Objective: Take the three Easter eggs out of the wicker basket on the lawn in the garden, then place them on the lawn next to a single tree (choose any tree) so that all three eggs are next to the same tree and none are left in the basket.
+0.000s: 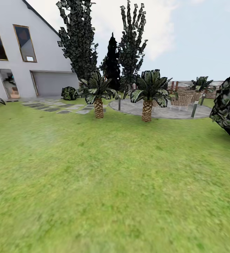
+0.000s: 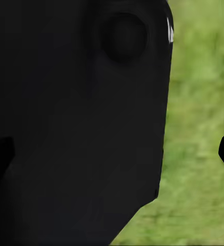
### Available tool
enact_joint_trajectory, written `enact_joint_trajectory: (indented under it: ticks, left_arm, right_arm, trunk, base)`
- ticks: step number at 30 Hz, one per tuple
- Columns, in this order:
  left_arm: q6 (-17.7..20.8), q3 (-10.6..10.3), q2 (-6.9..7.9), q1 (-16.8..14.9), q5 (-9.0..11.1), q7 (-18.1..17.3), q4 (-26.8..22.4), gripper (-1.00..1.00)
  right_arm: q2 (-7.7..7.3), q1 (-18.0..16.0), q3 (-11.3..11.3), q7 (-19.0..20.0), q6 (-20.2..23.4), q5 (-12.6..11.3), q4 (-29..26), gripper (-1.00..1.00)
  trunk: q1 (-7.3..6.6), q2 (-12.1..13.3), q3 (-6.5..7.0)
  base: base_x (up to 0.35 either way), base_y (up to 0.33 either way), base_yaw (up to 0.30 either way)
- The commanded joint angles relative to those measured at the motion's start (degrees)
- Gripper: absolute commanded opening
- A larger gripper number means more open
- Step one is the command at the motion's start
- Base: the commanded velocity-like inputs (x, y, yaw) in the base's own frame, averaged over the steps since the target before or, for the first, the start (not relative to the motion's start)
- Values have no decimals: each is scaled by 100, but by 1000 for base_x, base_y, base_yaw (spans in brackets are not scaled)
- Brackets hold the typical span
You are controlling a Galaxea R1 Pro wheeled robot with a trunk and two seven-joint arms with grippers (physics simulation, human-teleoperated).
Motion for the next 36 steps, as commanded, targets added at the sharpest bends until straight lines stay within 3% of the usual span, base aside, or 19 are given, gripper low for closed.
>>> enact_joint_trajectory:
  ticks: [1, 6, 13, 36]
  left_arm:
    - [-17, 16, -33, 33, 33, -8, -24, 100]
    - [-10, 17, -128, 69, 44, -10, -92, 100]
    - [-9, 17, -124, 87, 43, -14, -123, 100]
    - [-26, 17, -114, 87, 44, -9, -123, 100]
  right_arm:
    - [-33, -34, 17, -15, 9, 17, 4, 100]
    - [-27, -159, -3, -17, -58, 9, -13, 100]
    - [-105, -386, 29, -18, -283, 24, -18, 100]
    - [-189, -387, 35, -18, -771, 26, -18, 100]
  trunk:
    - [0, -1, -3]
    - [0, -1, -3]
    - [0, -1, -3]
    - [0, -1, -3]
  base:
    - [0, 0, 0]
    - [0, 0, 0]
    - [0, 0, 0]
    - [0, 0, 0]
